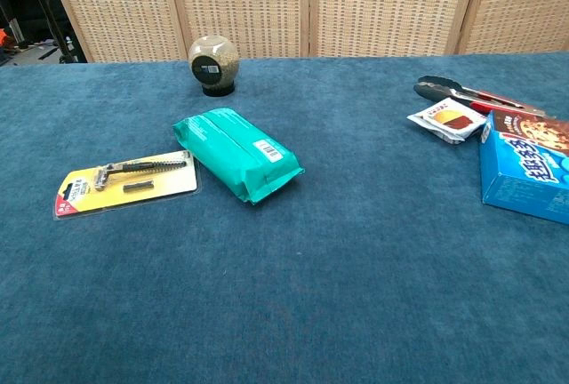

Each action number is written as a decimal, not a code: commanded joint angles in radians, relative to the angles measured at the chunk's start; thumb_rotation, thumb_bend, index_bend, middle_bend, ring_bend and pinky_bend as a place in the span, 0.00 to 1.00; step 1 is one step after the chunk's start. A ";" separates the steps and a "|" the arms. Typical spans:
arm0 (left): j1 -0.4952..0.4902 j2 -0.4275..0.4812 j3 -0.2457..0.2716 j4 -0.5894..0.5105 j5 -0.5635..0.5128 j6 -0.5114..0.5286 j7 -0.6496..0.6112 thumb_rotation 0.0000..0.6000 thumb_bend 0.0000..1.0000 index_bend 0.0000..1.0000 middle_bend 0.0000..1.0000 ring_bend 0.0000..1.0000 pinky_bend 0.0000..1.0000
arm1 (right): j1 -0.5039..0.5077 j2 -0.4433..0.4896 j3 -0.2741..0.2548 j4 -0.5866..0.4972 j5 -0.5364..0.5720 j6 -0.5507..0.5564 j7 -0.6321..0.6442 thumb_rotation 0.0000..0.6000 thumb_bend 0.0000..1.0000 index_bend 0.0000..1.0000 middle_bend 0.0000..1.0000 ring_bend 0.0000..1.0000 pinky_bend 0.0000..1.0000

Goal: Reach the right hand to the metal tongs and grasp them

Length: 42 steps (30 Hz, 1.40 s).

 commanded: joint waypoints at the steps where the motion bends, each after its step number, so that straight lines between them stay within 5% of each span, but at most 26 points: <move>1: 0.000 0.000 0.000 0.000 0.001 0.001 -0.001 1.00 0.30 0.00 0.00 0.00 0.00 | 0.000 0.000 0.000 0.000 0.000 0.000 0.001 1.00 0.07 0.00 0.00 0.00 0.02; 39: -0.001 -0.010 -0.003 0.016 0.020 0.009 -0.026 1.00 0.30 0.00 0.00 0.00 0.00 | 0.002 0.000 0.003 0.007 -0.006 0.004 0.021 1.00 0.11 0.00 0.00 0.00 0.02; 42: -0.001 -0.010 -0.004 0.016 0.016 0.006 -0.027 1.00 0.30 0.00 0.00 0.00 0.00 | 0.002 -0.020 0.026 0.023 -0.024 0.045 0.020 1.00 0.14 0.00 0.08 0.07 0.07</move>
